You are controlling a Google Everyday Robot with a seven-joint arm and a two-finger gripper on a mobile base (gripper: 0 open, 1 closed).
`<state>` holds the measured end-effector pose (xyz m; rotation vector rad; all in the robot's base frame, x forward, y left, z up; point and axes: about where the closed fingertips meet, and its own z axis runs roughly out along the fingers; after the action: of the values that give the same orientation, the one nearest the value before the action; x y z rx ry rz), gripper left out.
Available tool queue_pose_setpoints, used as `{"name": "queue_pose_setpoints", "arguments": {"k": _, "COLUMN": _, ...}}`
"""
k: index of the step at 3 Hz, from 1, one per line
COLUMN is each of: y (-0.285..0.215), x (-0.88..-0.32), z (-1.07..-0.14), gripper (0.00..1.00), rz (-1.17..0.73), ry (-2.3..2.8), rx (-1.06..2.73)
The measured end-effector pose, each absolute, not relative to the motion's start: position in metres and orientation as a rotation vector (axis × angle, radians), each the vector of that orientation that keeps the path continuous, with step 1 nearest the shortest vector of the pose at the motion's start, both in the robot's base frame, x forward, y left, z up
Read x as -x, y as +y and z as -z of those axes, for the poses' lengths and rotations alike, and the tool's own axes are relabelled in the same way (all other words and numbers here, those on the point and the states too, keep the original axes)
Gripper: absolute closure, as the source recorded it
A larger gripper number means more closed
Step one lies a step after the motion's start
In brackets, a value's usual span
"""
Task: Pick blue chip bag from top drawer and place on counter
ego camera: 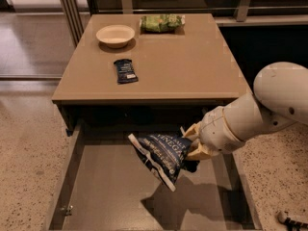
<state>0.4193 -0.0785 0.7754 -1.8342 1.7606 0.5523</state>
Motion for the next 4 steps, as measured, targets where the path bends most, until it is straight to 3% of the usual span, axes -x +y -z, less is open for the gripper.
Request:
{"name": "queue_pose_setpoints", "arguments": {"k": 2, "y": -0.054, "x": -0.45, "z": -0.845, "gripper": 1.0, "rz": -0.415, "ry": 1.592, "rx": 1.853}}
{"name": "queue_pose_setpoints", "arguments": {"k": 4, "y": -0.044, "x": -0.543, "z": -0.891, "gripper": 1.0, "rz": -0.265, "ry": 1.597, "rx": 1.894}}
